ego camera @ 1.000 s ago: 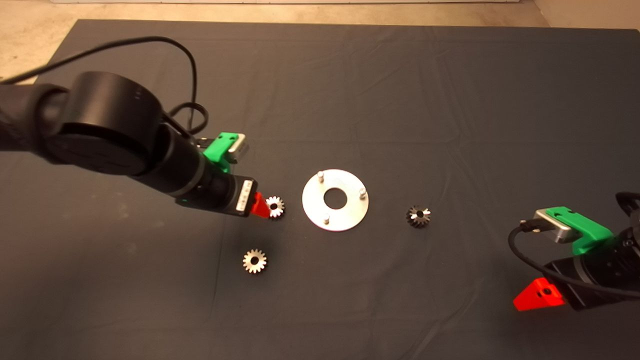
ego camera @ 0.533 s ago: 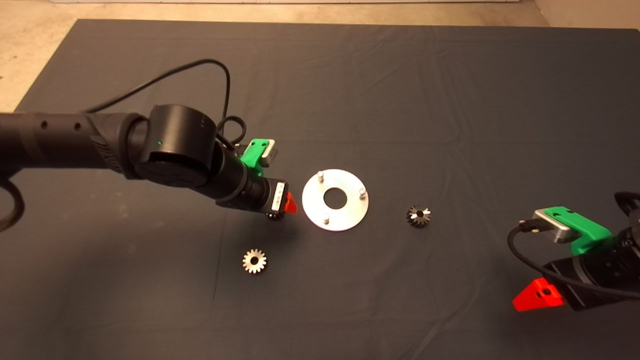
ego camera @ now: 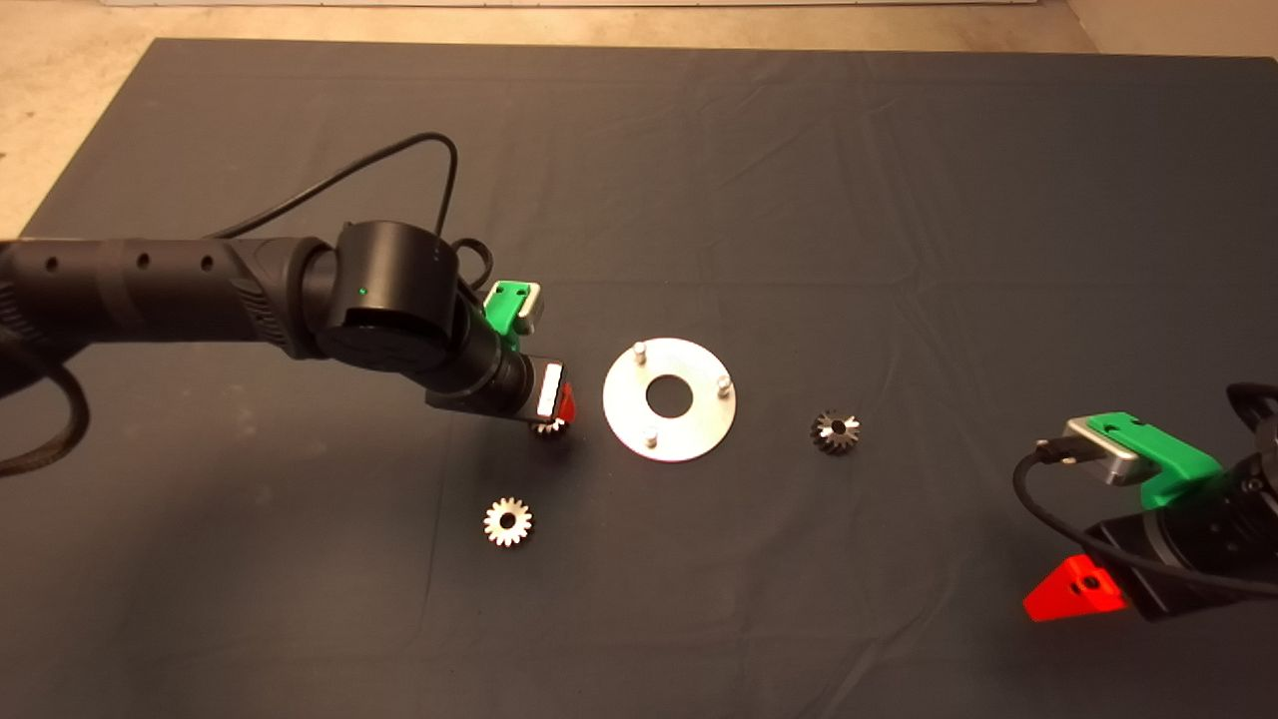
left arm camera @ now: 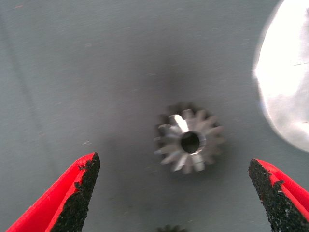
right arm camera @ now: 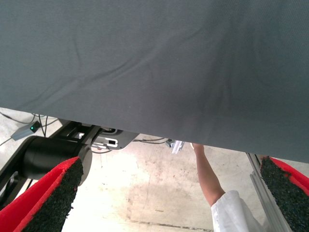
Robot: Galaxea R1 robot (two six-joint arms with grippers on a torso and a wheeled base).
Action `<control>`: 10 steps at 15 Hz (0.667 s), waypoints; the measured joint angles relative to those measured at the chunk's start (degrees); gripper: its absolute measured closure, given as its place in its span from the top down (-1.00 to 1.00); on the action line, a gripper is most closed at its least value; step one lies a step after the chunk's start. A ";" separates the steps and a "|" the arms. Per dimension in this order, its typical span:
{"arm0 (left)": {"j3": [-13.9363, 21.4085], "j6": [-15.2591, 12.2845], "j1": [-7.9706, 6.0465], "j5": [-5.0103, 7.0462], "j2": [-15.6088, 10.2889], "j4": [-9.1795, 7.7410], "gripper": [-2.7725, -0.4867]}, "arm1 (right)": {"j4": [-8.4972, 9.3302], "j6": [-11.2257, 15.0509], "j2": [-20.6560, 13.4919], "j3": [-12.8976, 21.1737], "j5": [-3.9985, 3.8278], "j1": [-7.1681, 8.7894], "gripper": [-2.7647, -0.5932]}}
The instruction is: Install three planetary gears onto the carrier pins
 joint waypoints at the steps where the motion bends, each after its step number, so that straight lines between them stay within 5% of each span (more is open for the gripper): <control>1: -0.18 -0.02 0.00 -0.06 0.26 0.02 0.49 | 0.00 0.00 0.00 0.00 0.03 0.01 0.97; 10: -0.40 -1.60 0.00 0.27 0.43 0.13 0.49 | 0.00 0.00 0.01 0.00 0.05 0.04 0.97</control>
